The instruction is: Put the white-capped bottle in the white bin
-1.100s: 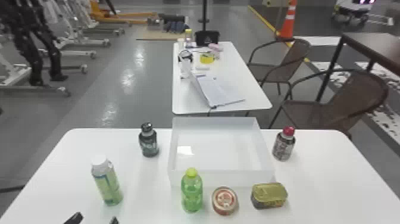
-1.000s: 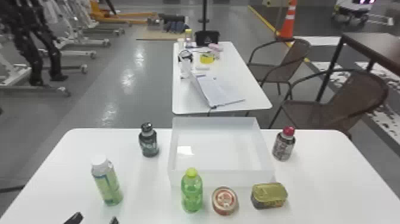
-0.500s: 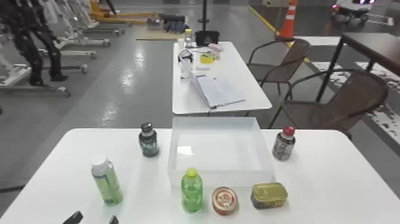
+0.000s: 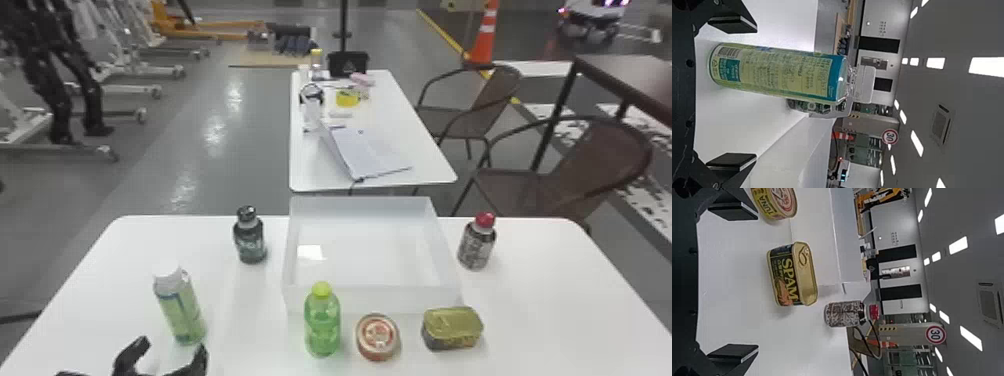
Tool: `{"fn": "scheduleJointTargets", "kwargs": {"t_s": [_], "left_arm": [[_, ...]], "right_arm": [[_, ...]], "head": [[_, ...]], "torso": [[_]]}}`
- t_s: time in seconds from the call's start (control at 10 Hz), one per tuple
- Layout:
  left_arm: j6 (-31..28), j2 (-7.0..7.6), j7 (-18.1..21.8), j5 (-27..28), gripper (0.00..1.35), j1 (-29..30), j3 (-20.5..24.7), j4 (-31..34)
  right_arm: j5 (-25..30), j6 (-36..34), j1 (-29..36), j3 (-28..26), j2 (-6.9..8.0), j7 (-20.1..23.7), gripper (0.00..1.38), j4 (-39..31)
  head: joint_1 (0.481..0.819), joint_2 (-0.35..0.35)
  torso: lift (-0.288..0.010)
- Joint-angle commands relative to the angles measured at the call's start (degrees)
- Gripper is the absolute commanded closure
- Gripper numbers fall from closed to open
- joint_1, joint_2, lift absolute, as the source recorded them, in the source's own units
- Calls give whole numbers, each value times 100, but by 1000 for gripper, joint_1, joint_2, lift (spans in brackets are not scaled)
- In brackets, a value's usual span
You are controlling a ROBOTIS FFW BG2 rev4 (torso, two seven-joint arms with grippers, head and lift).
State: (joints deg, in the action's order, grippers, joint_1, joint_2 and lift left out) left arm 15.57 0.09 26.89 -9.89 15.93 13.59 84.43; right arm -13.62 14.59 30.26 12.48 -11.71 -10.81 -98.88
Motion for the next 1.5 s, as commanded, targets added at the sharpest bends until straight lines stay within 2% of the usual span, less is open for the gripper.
{"fn": "scheduleJointTargets", "kwargs": {"t_s": [0.0,0.5,0.7,0.8,0.9,1.0,1.1,1.4], "left_arm": [[16,-24,0,84,150,-213,-14,-216],[174,-24,-9,453,145,-1110,21,-1095],[262,-24,-176,725,150,-1268,56,-1262],[359,-24,-299,699,197,-1277,74,-1368],[482,-24,-299,708,479,-1294,144,-1429],[587,-24,-334,734,987,-1285,153,-1447],[587,-24,-334,769,1030,-1303,179,-1447],[622,-24,-334,717,1032,-1320,153,-1447]], "right_arm": [[0,0,-11,0,2,0,110,10],[0,0,-99,9,46,71,110,62],[0,0,-117,9,55,88,110,80],[0,0,-125,9,63,106,110,89],[-9,0,-125,9,72,115,110,97],[-18,0,-125,9,90,115,110,106],[-18,0,-125,9,90,123,110,106],[-35,0,-134,9,90,141,110,124]], "head": [[549,0],[549,0],[549,0],[549,0],[549,0],[549,0],[549,0],[549,0]], "torso": [[-100],[-100],[-100],[-100],[-100],[-100],[-100],[-100]]}}
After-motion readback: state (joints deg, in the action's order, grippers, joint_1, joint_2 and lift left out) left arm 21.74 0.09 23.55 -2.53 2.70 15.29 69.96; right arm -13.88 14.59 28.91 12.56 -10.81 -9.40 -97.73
